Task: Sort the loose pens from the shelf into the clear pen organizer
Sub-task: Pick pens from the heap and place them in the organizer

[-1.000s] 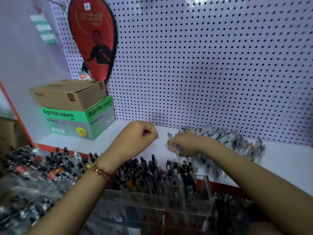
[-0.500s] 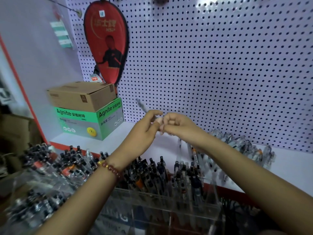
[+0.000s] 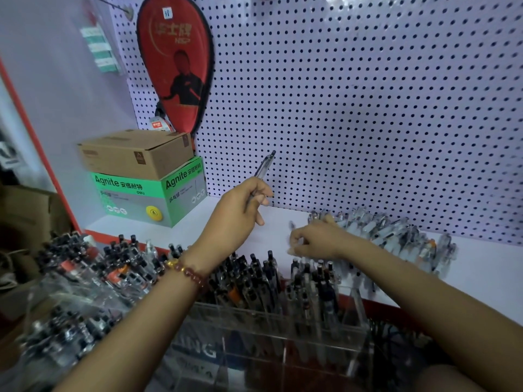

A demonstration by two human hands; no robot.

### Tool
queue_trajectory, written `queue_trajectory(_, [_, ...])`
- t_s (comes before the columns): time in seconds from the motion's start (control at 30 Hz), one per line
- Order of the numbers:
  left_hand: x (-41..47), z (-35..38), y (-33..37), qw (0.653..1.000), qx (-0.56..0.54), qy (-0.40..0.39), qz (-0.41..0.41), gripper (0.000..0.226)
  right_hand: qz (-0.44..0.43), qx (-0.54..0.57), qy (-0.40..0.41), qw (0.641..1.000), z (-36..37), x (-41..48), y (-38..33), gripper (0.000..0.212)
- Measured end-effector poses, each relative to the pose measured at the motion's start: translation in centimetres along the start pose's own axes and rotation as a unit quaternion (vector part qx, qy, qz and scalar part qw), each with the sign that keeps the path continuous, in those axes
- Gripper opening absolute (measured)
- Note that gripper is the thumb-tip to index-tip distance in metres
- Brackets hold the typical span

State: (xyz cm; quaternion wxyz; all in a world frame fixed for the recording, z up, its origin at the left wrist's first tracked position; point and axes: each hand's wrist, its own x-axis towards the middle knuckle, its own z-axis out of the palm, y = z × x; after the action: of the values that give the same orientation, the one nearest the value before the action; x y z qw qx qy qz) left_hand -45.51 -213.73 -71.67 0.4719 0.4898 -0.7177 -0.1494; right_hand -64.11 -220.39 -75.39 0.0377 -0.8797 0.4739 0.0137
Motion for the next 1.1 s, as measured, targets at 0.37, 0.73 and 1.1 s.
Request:
queue_trajectory(0.37, [-0.2, -0.3, 0.7, 1.0, 0.007, 0.028, 0.001, 0.017, 0.057, 0.498, 0.18, 0.846, -5.3, -1.9, -1.6, 0.021])
queue_trajectory(0.73, [-3.6, -3.3, 3.6, 0.995, -0.065, 0.043, 0.058, 0.006, -0.062, 0.63, 0.174, 0.754, -8.5, -4.9, -9.7, 0.016])
queue_trajectory(1.1, [-12.0, -8.1, 1.8, 0.996, -0.024, -0.001, 0.08, 0.029, -0.12, 0.609, 0.097, 0.778, -7.2, -5.6, -16.8, 0.031])
